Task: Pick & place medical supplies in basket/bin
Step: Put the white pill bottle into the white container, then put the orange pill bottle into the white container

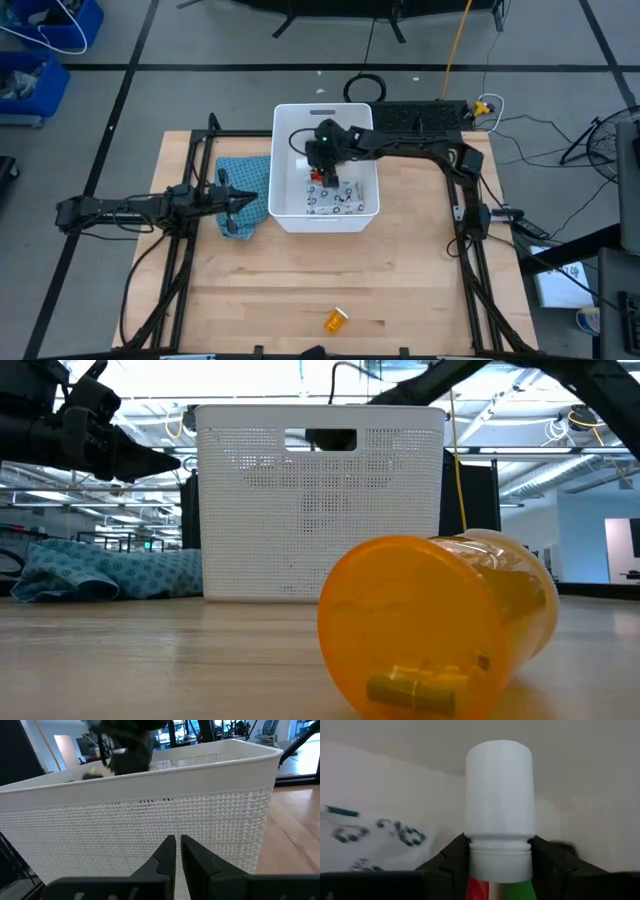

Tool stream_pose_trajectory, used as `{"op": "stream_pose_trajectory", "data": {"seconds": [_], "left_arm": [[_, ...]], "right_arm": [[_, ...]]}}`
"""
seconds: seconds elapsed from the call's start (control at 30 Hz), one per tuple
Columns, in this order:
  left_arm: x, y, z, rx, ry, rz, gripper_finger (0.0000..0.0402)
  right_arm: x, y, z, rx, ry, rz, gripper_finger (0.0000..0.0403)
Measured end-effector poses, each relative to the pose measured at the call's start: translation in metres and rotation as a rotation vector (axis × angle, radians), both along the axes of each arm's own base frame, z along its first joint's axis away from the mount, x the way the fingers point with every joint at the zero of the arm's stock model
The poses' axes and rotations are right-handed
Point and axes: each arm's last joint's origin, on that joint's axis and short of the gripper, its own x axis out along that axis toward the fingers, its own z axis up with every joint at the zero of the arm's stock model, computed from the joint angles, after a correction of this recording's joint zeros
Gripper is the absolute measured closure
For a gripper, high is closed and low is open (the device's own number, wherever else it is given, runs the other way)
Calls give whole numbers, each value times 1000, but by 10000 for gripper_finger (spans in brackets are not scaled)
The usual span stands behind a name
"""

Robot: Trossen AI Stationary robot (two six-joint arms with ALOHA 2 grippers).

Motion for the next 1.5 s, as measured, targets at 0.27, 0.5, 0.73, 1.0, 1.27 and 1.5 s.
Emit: {"op": "stream_pose_trajectory", "data": {"seconds": [0.27, 0.5, 0.73, 1.0, 1.27, 1.5], "left_arm": [[0, 0, -1, 0, 7, 0, 369], [0, 0, -1, -3, 7, 0, 369], [0, 0, -1, -7, 6, -1, 369], [0, 0, -1, -7, 13, -1, 369], [0, 0, -2, -5, 19, -1, 369], [0, 0, -3, -2, 30, -1, 369]], "right_arm": [[5, -10, -53, 86, 125, -46, 252], [5, -13, -55, 41, 143, -93, 236], [2, -12, -43, 26, 129, -98, 191], [0, -10, -35, 33, 117, -114, 161], [-22, 21, 62, 61, -102, -31, 237], [-81, 75, 168, 1, -342, 85, 391]]}}
